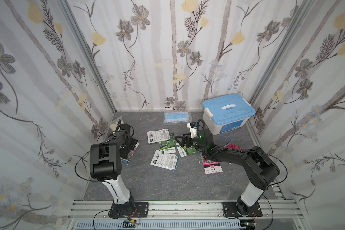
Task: Arrange the seed packets in a row
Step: Adjust the seed packet at the center of the board.
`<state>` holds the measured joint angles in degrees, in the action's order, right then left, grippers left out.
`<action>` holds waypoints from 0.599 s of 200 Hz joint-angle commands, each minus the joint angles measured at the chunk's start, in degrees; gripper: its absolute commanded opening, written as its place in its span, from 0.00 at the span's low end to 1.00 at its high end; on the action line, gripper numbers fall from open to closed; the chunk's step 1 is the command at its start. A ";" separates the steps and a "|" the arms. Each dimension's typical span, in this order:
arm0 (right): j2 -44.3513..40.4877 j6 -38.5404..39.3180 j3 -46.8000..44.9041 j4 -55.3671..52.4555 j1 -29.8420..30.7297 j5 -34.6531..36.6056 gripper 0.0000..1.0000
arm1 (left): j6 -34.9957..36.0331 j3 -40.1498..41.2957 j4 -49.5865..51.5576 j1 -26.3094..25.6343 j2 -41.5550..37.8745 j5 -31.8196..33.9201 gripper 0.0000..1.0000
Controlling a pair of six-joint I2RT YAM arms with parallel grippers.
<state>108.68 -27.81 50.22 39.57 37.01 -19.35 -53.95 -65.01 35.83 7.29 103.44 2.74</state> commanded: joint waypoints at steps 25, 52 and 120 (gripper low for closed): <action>-0.32 -0.78 0.41 0.31 0.00 -0.37 0.93 | -0.07 1.46 1.41 3.03 0.02 -0.47 1.00; -0.49 -0.84 0.25 0.37 0.00 -0.51 0.93 | -0.51 2.82 0.83 4.81 -0.65 -0.94 1.00; -1.23 -0.49 -0.73 0.12 -0.01 -0.07 0.93 | -2.60 4.19 -0.27 7.84 -2.26 -2.12 1.00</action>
<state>108.12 -28.42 49.71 39.48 36.99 -19.38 -54.65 -61.34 34.68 14.46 100.77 2.24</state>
